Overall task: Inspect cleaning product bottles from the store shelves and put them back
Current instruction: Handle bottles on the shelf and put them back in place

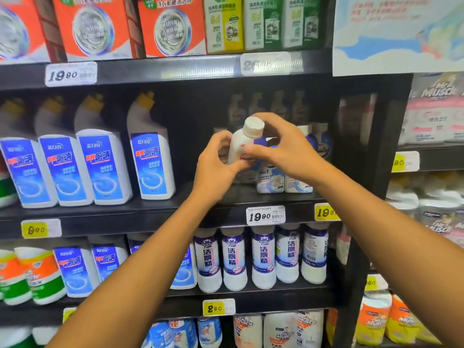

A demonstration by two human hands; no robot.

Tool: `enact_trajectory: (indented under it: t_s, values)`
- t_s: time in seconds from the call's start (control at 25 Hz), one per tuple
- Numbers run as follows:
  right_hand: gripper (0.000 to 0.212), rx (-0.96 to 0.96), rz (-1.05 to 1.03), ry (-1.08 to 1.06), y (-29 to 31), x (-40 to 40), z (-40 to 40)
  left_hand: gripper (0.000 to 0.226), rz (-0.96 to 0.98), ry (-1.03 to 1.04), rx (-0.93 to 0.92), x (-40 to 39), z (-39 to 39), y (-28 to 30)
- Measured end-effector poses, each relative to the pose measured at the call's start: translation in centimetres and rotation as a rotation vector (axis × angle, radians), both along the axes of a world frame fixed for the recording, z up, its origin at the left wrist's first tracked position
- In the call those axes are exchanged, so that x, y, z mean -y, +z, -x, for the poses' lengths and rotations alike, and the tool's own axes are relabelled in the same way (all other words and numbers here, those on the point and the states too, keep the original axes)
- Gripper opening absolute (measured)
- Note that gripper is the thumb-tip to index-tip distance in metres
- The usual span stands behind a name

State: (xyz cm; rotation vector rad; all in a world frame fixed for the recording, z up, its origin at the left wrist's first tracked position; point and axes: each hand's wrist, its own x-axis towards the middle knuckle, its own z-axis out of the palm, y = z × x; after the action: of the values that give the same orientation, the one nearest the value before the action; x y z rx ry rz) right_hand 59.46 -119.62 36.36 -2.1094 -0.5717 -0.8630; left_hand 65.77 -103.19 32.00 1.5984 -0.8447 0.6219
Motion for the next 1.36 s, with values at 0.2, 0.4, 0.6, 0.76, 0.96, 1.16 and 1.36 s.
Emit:
enact_trajectory:
  t_s: [0.2,0.4,0.6,0.76,0.96,1.16,1.36]
  values:
    - [0.022,-0.094,-0.297,0.165,0.0,0.3,0.2,0.038,-0.102,-0.332,-0.484,-0.9,1.9,-0.3]
    - [0.015,-0.230,-0.391,0.200,-1.4,-0.1,-0.4,0.020,-0.090,-0.360,-0.579,-1.6,3.4,-1.1]
    - [0.035,-0.404,-0.325,0.216,-1.5,0.6,-0.5,0.016,-0.093,-0.299,-0.591,-2.0,4.3,-1.2]
    - [0.027,-0.385,-0.352,0.276,-1.4,0.8,0.3,0.026,-0.105,-0.299,-0.541,-2.1,4.8,-1.4]
    - [0.040,-0.298,-0.316,0.371,-1.5,0.5,1.3,0.033,-0.035,-0.226,-0.392,-2.1,5.0,-2.2]
    - [0.048,-0.214,-0.315,0.421,-1.7,-0.2,1.6,0.043,-0.040,-0.039,-0.225,-2.3,5.3,-2.6]
    - [0.037,-0.232,-0.273,0.381,-1.3,-0.4,1.5,0.036,-0.021,-0.097,-0.287,-2.6,5.1,-2.3]
